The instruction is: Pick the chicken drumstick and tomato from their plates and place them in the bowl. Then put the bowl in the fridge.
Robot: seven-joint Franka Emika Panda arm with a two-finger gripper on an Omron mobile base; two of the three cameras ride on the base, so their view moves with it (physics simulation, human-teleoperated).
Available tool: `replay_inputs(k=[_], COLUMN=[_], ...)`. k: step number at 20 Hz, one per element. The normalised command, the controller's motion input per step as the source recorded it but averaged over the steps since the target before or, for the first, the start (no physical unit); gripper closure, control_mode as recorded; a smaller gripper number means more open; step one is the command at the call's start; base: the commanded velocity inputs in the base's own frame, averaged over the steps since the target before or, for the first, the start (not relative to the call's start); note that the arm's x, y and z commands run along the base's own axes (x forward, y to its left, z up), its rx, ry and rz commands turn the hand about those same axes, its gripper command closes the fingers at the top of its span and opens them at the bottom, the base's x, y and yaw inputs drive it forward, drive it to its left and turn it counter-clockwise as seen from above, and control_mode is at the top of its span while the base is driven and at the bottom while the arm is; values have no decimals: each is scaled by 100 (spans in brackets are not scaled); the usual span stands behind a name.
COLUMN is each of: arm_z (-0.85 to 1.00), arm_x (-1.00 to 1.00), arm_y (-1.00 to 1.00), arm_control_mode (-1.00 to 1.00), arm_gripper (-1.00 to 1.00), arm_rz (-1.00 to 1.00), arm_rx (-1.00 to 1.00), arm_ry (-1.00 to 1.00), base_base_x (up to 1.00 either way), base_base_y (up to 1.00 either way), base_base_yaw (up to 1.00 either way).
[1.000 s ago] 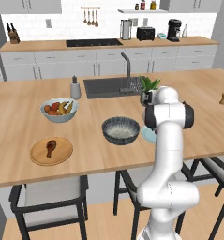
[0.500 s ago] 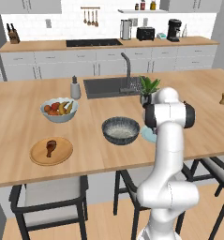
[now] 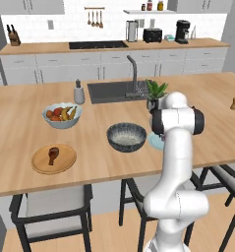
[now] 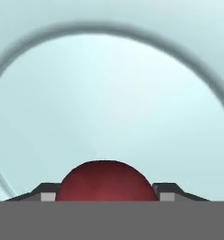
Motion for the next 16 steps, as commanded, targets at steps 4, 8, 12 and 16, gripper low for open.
replay_inputs(k=[4, 8, 12, 16], arm_z=[36, 95, 93, 17], arm_x=[-54, -92, -65, -7], arm_y=[43, 71, 100, 100], arm_control_mode=[-100, -100, -100, -100], arm_gripper=[100, 100, 100, 100], arm_rz=[1, 11, 17, 10], arm_rx=[0, 0, 0, -1], arm_ry=[-9, -21, -20, -13], base_base_x=[0, 0, 0, 0], base_base_y=[0, 0, 0, 0], base_base_yaw=[0, 0, 0, 0])
